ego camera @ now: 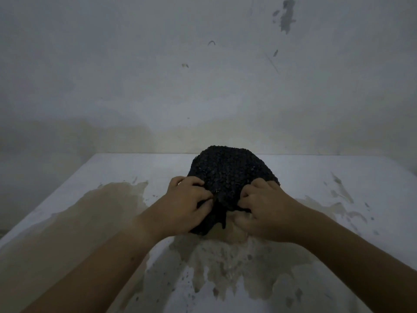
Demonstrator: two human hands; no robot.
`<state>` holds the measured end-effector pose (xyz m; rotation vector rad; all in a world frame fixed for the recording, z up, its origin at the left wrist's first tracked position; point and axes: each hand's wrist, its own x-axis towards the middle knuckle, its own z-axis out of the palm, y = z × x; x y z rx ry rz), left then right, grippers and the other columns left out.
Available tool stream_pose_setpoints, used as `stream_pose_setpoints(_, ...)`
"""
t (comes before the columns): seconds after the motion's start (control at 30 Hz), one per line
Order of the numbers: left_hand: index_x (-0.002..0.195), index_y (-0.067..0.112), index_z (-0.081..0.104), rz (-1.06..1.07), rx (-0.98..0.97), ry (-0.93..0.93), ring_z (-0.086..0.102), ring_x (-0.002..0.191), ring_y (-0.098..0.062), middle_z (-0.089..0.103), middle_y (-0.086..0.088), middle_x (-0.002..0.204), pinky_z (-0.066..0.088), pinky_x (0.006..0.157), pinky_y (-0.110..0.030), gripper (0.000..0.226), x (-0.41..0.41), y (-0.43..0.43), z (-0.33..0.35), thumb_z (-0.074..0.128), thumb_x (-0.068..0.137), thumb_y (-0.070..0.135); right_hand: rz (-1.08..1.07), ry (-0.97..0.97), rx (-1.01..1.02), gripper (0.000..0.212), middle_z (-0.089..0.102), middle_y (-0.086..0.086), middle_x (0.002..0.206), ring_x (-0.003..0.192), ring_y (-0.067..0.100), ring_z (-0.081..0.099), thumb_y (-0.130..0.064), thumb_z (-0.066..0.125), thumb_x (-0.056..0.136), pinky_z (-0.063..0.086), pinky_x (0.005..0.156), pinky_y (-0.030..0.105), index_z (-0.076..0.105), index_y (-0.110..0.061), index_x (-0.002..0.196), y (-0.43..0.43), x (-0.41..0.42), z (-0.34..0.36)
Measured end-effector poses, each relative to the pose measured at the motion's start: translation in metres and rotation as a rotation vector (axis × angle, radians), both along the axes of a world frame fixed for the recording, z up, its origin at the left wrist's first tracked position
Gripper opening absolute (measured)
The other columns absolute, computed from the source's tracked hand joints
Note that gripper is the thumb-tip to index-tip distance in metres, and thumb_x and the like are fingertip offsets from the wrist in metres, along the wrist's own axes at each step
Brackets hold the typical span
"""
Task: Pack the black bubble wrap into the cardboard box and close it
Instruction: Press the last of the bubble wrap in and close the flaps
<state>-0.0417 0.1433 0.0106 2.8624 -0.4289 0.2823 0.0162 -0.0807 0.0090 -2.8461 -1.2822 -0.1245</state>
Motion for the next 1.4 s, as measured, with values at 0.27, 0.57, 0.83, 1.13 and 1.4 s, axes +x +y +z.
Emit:
stream_pose_setpoints(0.27, 0.094, 0.027, 0.069, -0.04, 0.088, 0.074, 0.023, 0.14, -0.003, 0.057, 0.022, 0.11, 0.007, 0.113, -0.033, 0.049, 0.0, 0.008, -0.003, 0.032, 0.089, 0.059, 0.054, 0.165, 0.397, 0.01, 0.062, -0.016, 0.088, 0.084, 0.004, 0.052, -0.028, 0.055, 0.089, 0.046, 0.076, 0.031, 0.065, -0.031, 0.087, -0.005, 0.011, 0.007)
stream_pose_setpoints(0.57, 0.082, 0.037, 0.065, 0.023, -0.127, 0.066, 0.042, 0.106, -0.002, 0.048, 0.018, 0.103, 0.02, 0.091, -0.027, 0.007, 0.013, 0.002, 0.003, 0.062, 0.087, 0.032, 0.012, 0.07, 0.066, 0.032, 0.043, -0.008, 0.114, 0.11, 0.017, 0.036, -0.048, 0.052, 0.089, 0.024, 0.096, 0.033, 0.061, -0.032, 0.115, 0.011, -0.007, 0.005)
stream_pose_setpoints(0.83, 0.088, 0.021, 0.069, 0.101, -0.106, 0.301, 0.059, 0.089, -0.021, 0.06, -0.006, 0.103, 0.047, 0.088, -0.04, 0.049, 0.028, -0.002, 0.025, 0.054, 0.084, 0.067, 0.038, 0.054, 0.005, 0.018, 0.037, -0.004, 0.112, 0.104, 0.019, 0.034, -0.036, 0.051, 0.091, 0.026, 0.093, 0.034, 0.059, -0.03, 0.106, 0.006, -0.005, 0.002)
stream_pose_setpoints(1.13, 0.088, 0.02, 0.071, 0.169, -0.222, 0.466, 0.062, 0.081, -0.015, 0.064, 0.004, 0.09, 0.05, 0.067, -0.027, 0.018, 0.034, -0.012, 0.038, 0.075, 0.076, 0.033, 0.074, 0.246, 0.455, 0.021, 0.054, -0.017, 0.098, 0.091, 0.0, 0.053, -0.018, 0.066, 0.083, 0.046, 0.08, 0.023, 0.059, -0.036, 0.092, -0.009, 0.003, 0.012)
stream_pose_setpoints(1.4, 0.091, 0.013, 0.049, 0.278, 0.132, 0.378, 0.059, 0.096, -0.025, 0.053, -0.005, 0.087, 0.039, 0.067, -0.029, 0.048, 0.048, -0.026, 0.045, 0.08, 0.075, 0.046, 0.03, 0.176, 0.436, 0.015, 0.065, -0.017, 0.074, 0.07, 0.002, 0.06, -0.018, 0.07, 0.085, 0.049, 0.064, 0.028, 0.062, -0.03, 0.08, -0.016, 0.021, 0.023)
